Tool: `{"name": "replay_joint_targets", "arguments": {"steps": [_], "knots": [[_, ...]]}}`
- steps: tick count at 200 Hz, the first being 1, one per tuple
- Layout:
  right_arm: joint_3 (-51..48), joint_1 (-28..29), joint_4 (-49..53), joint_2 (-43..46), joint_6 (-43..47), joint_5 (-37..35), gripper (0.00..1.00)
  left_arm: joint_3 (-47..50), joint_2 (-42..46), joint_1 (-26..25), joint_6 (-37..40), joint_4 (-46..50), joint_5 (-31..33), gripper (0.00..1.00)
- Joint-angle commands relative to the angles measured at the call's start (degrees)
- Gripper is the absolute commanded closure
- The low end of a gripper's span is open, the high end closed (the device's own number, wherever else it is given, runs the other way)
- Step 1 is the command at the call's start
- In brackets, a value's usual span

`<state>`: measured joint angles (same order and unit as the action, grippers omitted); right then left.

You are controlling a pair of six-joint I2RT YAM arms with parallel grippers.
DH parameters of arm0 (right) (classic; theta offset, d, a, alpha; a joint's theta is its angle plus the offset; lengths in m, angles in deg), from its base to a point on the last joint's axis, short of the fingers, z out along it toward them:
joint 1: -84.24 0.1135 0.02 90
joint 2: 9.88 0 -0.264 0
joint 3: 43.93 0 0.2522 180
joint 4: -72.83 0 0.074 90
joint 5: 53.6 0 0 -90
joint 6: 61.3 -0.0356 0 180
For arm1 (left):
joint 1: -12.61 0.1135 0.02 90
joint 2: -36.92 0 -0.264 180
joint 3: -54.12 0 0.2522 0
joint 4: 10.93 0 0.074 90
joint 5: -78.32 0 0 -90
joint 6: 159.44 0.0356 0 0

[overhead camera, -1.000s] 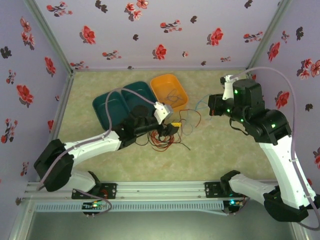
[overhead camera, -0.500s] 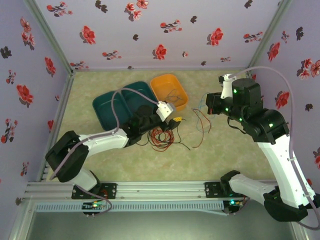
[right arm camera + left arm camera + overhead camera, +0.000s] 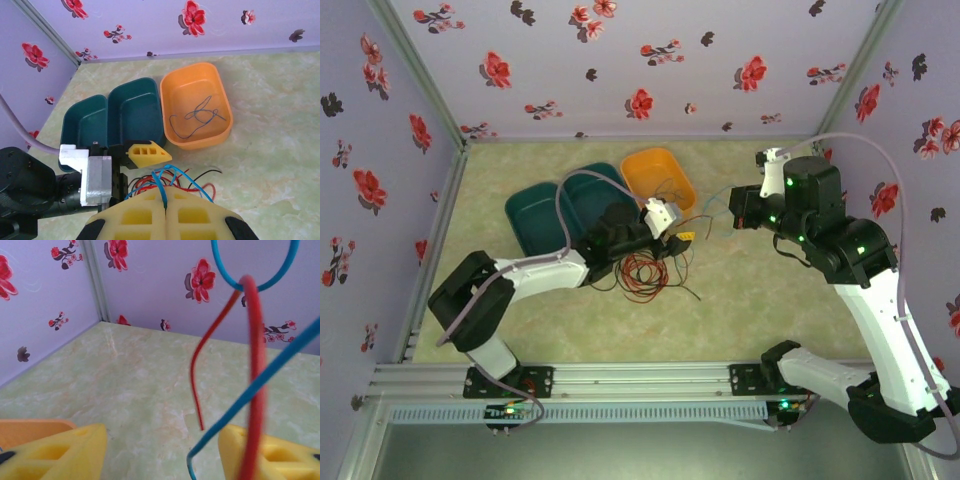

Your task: Untangle the cables

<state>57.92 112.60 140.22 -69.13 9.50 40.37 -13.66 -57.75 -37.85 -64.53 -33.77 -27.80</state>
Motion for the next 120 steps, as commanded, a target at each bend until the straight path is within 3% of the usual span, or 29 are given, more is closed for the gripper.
{"name": "replay_joint_targets", "arguments": {"steps": [1,30,87,120], "knots": [[-0.38,-0.41,-2.30,0.64,-0.97,1.31,1.00,-1.07,-0.16,0.81,-0.16,-4.09,-0.30,0.42],[-0.56,-0.41,-2.99,0.53,-1.10,1.74,1.00,-0.56,0.30,1.13,0.62,-3.60,-1.19,0.47],[-0.38,-0.41,-3.19,0.27,-1.11,1.92,1.00,-0.64,-0.21,1.14,0.93,-2.96,-1.88,0.74],[-0.41,-0.41,-3.18,0.42,-1.19,1.92,1.00,-1.17,-0.94,1.10,0.53,-3.11,-2.34,0.72]]}}
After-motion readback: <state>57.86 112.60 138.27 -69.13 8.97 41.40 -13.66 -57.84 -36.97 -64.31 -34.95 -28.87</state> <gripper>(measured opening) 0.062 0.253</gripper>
